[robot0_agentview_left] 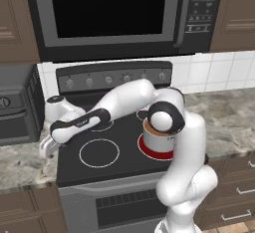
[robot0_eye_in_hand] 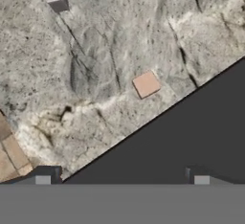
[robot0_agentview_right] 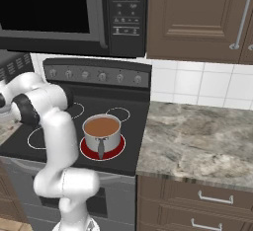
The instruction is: Pick up the sugar cube(s) and place them in the saucepan with hot chocolate.
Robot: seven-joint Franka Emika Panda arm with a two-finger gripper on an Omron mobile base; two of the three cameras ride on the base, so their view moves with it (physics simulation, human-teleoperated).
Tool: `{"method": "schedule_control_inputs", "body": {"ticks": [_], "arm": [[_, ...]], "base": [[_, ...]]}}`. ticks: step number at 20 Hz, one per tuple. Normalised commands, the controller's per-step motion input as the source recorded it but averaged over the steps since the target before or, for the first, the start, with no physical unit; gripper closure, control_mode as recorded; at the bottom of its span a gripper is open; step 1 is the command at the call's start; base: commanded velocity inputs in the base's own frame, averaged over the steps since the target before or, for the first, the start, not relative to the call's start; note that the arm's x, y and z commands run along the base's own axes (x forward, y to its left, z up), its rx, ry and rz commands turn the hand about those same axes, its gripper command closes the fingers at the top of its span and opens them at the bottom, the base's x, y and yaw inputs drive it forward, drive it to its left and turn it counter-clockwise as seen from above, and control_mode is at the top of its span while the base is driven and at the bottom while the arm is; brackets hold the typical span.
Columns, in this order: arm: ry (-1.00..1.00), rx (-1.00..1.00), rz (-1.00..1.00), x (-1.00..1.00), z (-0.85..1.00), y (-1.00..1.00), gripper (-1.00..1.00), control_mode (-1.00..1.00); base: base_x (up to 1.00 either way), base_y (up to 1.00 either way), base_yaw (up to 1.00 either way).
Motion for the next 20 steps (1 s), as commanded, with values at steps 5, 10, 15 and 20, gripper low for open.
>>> {"method": "schedule_control_inputs", "body": {"ticks": [5,10,15,20], "arm": [[0.06,-0.03,0.14,0.32,-0.13,0.06,-1.0,-1.0],[0.07,-0.01,0.13,0.32,-0.13,0.1,-1.0,-1.0],[0.08,-0.02,0.1,0.32,-0.15,0.24,-1.0,-1.0],[0.05,-0.02,0.07,0.19,-0.18,0.26,-1.0,-1.0]], "base": [[0.0,0.0,0.0],[0.0,0.0,0.0],[0.0,0.0,0.0],[0.0,0.0,0.0]]}}
